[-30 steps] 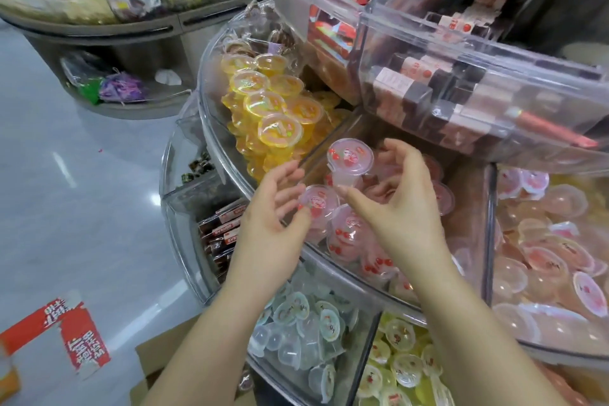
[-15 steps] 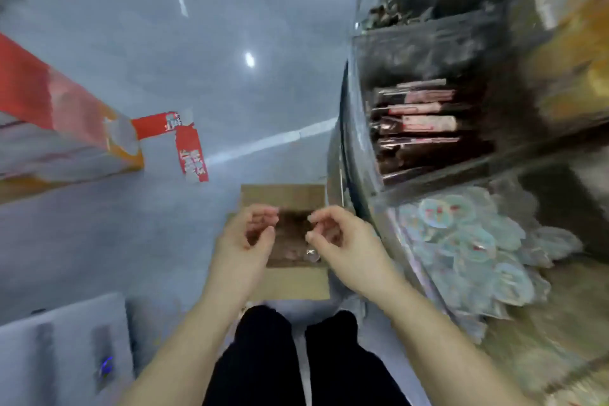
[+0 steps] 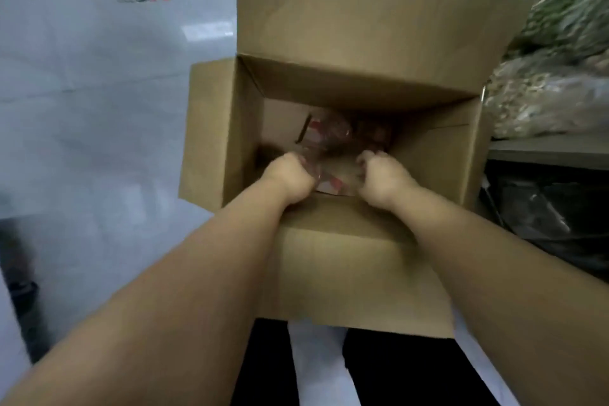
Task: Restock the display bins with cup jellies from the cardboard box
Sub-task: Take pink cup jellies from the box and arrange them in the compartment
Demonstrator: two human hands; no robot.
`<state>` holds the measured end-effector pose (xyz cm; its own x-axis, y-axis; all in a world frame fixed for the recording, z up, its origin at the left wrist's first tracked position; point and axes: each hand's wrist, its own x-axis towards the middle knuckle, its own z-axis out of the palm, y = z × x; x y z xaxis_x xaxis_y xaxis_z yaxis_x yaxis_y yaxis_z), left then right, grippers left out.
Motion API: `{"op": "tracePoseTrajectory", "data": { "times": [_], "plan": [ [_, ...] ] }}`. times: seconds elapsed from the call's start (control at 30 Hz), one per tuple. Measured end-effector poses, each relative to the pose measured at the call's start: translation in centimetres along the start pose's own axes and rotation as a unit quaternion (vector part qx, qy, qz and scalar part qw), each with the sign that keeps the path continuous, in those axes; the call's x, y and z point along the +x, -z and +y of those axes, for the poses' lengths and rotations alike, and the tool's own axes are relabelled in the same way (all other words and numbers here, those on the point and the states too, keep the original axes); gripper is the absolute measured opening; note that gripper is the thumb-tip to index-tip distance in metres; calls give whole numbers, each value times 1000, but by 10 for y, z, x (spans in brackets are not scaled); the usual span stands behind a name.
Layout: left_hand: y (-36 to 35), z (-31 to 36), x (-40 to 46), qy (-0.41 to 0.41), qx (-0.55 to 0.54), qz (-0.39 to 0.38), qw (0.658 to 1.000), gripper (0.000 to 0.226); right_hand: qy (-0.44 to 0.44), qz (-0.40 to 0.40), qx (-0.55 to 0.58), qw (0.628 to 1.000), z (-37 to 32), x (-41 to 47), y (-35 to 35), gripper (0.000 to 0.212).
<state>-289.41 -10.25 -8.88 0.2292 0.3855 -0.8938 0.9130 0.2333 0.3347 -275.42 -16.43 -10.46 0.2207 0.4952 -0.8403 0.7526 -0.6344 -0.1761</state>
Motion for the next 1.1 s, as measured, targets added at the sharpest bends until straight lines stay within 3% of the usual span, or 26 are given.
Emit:
{"op": "tracePoseTrajectory", "data": {
  "times": [0.1,0.17,0.27,0.37,0.47,0.57,0.67,0.77,0.83,0.9,1.0,1.1],
  "plan": [
    [-15,4,54,12,24,-74,997,39,5,74,14,997,-2,53,-2,69],
    [-25,4,77,-6,46,-125,991,55,46,61,-25,997,-8,76,-5,78],
    [-36,0,99,-53,182,-178,966,72,94,28,-111,989,-9,95,-14,69],
    [-37,-6,99,-93,265,-151,948,63,97,50,-153,982,-1,96,-14,56],
    [-28,-10,81,-90,213,-87,969,60,62,82,-2,995,3,72,-4,48],
    [-6,-10,36,-80,119,-43,989,45,-25,133,233,963,-7,22,9,34],
    [20,1,-39,-95,-40,30,994,34,-113,74,505,852,-24,-52,28,23],
    [53,22,-137,-145,-131,122,973,32,-94,-26,685,722,-45,-149,64,30],
    [82,43,-207,-185,-153,169,956,37,1,-56,729,682,-62,-220,99,33],
    [110,65,-274,-220,-158,203,941,47,102,-46,727,678,-79,-289,138,36],
    [147,111,-365,-286,-167,223,917,53,196,53,687,697,-97,-379,195,42],
    [167,159,-443,-371,-156,230,886,49,232,165,629,724,-98,-457,243,45]
  ]
}}
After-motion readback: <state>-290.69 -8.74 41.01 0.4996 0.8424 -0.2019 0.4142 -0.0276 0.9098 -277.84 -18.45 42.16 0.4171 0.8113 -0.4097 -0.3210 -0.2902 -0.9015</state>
